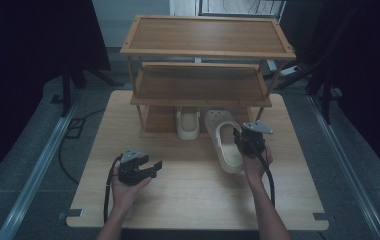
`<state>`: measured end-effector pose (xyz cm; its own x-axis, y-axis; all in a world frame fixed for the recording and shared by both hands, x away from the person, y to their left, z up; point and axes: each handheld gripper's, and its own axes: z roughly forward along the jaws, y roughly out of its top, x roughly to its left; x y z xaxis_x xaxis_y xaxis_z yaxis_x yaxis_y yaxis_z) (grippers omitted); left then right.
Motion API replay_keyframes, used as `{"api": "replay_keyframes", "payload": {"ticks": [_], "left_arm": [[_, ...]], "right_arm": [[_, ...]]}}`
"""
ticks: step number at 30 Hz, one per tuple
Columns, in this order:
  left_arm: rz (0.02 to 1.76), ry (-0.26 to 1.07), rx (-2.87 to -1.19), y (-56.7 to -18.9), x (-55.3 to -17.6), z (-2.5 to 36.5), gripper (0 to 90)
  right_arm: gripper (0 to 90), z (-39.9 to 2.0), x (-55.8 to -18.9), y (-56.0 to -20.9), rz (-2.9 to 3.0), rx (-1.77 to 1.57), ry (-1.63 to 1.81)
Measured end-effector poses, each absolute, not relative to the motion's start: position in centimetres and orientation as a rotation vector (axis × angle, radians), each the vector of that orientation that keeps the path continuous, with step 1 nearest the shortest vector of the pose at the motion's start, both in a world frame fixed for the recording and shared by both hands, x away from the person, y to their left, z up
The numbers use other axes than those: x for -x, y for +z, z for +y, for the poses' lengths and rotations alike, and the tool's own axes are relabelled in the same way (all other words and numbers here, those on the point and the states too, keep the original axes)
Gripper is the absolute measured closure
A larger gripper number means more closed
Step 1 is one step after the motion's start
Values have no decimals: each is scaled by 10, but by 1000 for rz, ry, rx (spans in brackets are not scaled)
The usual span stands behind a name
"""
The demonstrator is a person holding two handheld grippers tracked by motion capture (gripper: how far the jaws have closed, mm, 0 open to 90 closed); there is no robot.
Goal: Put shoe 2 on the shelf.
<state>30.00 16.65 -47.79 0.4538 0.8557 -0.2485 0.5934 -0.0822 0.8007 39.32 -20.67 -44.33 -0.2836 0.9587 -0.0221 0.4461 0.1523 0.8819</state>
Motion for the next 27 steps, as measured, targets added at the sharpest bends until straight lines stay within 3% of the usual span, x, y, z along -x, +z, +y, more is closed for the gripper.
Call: {"api": "replay_keyframes", "payload": {"ticks": [27], "left_arm": [[1254, 336, -1751, -477, -300, 175, 372]], "right_arm": [[741, -167, -462, -479, 1693, -1424, 1020]]}}
